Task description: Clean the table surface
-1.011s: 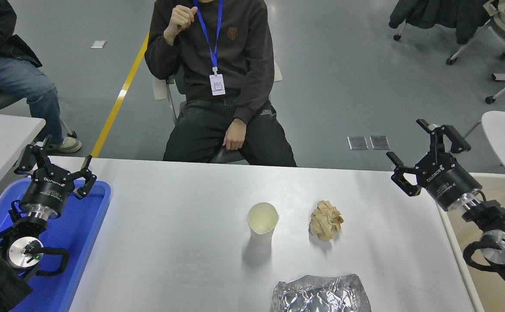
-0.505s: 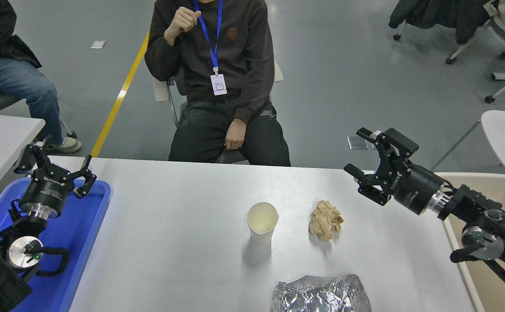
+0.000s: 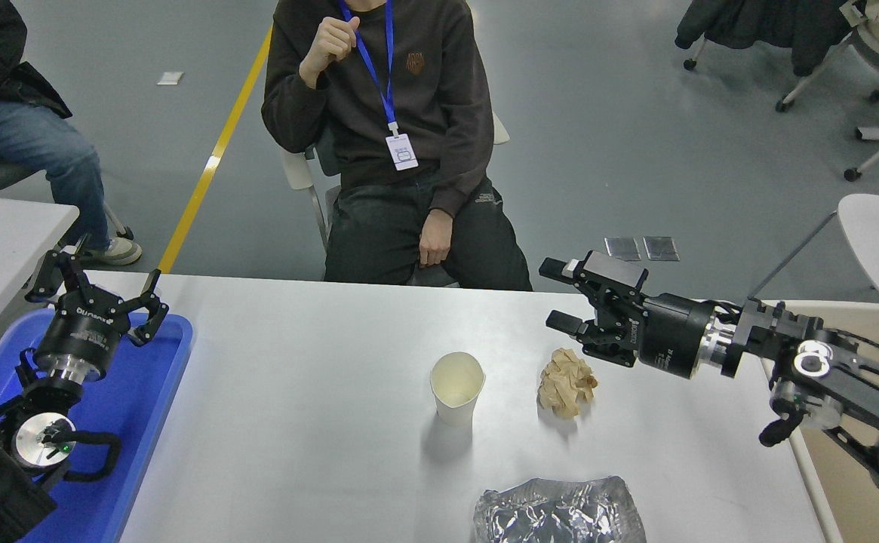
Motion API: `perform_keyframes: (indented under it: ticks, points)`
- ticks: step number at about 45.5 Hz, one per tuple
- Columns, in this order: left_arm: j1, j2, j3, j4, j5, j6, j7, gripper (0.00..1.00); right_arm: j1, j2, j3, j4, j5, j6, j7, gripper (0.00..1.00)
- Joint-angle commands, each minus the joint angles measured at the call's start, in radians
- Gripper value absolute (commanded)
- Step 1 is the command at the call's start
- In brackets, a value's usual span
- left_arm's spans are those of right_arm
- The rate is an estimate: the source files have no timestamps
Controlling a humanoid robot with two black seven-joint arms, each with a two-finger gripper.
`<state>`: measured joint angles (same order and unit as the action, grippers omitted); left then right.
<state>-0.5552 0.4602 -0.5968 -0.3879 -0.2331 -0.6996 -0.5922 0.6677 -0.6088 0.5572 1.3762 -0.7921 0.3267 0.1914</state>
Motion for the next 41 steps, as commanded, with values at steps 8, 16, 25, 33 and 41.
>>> perform_keyframes:
  ticks: [8, 16, 25, 33, 41]
  points:
    - [0.0, 0.0, 0.0, 0.0, 0.0, 0.002, -0.001, 1.0, 0.2, 0.043, -0.259, 0.003, -0.022, -0.098, -0.131, 0.99]
    - [0.0, 0.0, 0.0, 0.0, 0.0, 0.0, 0.0, 1.0, 0.332, 0.041, -0.419, 0.0, -0.021, -0.101, -0.173, 0.99]
    - [0.0, 0.0, 0.0, 0.0, 0.0, 0.0, 0.0, 1.0, 0.418, 0.067, -0.528, -0.003, -0.016, -0.107, -0.251, 0.99]
    - [0.0, 0.0, 0.0, 0.0, 0.0, 0.0, 0.0, 1.0, 0.423, 0.153, -0.525, -0.052, -0.006, -0.129, -0.443, 0.99]
    - [0.0, 0.0, 0.0, 0.0, 0.0, 0.0, 0.0, 1.0, 0.446, 0.213, -0.537, -0.083, -0.006, -0.126, -0.446, 0.99]
